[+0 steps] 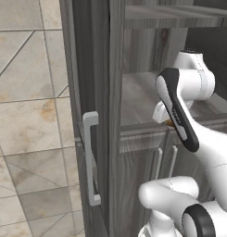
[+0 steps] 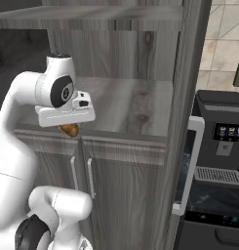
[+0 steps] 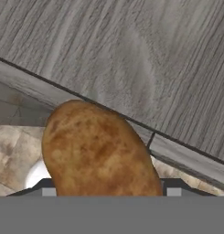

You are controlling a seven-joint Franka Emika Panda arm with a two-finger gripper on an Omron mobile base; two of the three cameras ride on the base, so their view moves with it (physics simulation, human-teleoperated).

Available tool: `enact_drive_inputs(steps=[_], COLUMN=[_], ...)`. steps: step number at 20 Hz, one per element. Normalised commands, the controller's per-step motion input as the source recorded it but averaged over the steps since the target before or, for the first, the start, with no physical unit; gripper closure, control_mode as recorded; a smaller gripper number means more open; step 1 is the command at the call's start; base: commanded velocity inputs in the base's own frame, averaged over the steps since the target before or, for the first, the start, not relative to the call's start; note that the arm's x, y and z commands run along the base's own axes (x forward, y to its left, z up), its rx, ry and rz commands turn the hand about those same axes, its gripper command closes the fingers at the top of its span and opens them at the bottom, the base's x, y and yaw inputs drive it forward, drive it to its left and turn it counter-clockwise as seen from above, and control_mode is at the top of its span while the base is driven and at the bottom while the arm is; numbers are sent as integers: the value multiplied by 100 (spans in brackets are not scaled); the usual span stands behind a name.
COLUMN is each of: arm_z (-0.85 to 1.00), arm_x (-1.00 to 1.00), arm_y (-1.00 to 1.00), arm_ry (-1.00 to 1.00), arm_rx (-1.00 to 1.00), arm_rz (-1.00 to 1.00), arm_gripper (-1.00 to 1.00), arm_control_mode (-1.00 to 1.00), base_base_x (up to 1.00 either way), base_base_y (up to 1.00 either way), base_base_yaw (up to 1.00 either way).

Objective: Pick the potatos from the cabinet and place them in one bowl. Pick the onion from the sink and place it in the other bowl.

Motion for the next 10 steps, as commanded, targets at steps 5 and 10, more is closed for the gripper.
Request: enact_drive_inputs(steps=[5, 10], arm_z=[1, 0], arm_x=[-15, -18], arm_y=[0, 0], arm_ry=[0, 0], arm_rx=[0, 0], arm_rz=[-8, -6], arm_gripper=[100, 100], arm_control_mode=[-100, -100], base_base_x=[0, 0], base_base_y=[0, 0], base_base_yaw=[0, 0])
